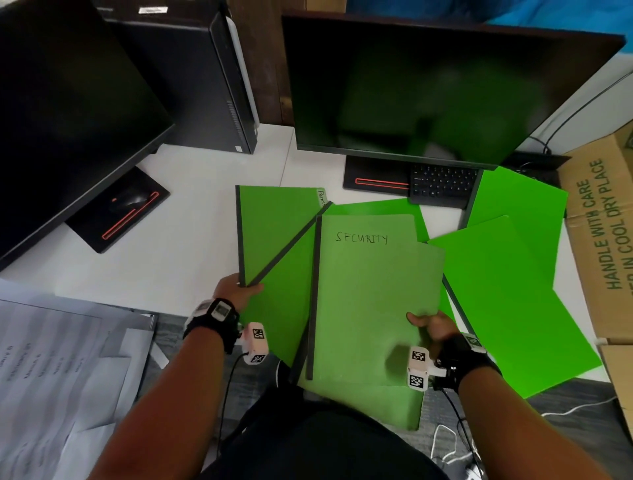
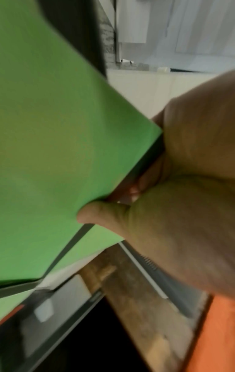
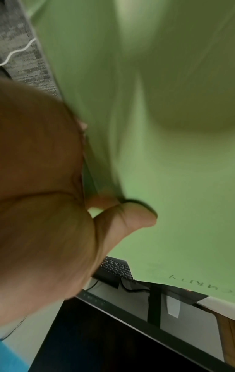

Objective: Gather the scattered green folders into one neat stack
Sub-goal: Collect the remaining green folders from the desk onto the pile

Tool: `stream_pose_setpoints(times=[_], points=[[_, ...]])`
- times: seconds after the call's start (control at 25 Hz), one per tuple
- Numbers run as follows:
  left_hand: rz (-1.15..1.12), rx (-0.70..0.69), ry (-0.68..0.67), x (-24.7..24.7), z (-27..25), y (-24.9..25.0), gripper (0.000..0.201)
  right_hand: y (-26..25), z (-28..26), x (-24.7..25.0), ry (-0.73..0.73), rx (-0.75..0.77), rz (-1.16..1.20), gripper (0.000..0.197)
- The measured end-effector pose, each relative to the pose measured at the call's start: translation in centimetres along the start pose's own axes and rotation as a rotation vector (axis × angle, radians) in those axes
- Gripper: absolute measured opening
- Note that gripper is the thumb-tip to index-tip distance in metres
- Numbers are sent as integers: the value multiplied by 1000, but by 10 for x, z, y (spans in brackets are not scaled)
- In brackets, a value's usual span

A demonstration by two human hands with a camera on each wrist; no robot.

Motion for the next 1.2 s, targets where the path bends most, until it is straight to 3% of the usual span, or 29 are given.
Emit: stream_pose_setpoints(times=[0.04, 0.16, 0.28, 0.4, 0.52, 0.6, 0.64, 0.72, 0.8, 0.92, 1.04, 1.12, 1.2], points=[[-61, -39, -7, 8, -2, -1, 35, -1, -1, 4, -7, 3, 46, 85], [-313, -94, -9, 51, -16, -23, 14, -12, -15, 25, 39, 64, 140, 50], [-452, -96, -14, 96, -35, -42, 25, -19, -28, 55, 124, 126, 174, 50], [-540, -130, -60, 109, -55, -32, 26, -32, -42, 61, 160, 168, 155, 39], [-587, -173, -180, 65, -63, 2, 31, -53, -46, 27, 85, 218, 123, 47], [-455, -229, -255, 17, -59, 26, 34, -64, -43, -9, -14, 227, 116, 48], [-352, -267, -264, -5, -58, 39, 24, -67, -41, -24, -31, 223, 121, 43], [-159, -323, -189, -36, -61, 58, 5, -71, -41, -47, -55, 187, 209, 46], [-43, -337, -97, -47, -67, 66, 9, -71, -42, -55, -56, 164, 316, 69], [-171, -329, -155, -57, -69, 62, 27, -74, -58, -55, -39, 135, 322, 105], [-335, -311, -226, -61, -67, 63, 50, -77, -60, -58, -116, 204, 350, 95], [-426, -302, -258, -58, -67, 63, 41, -83, -53, -61, -177, 294, 259, 72], [-524, -235, -314, -56, -65, 57, 32, -76, -43, -54, -125, 303, 99, 93]])
Point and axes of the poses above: each hand's wrist, its own z-axis towards the middle knuckle, its own x-axis out of the back of the hand, y = z × x, the point moved 9 cm from there along z, towards the middle knuckle, and after that the axes turned 7 degrees about -y, right-handed, at the moved point
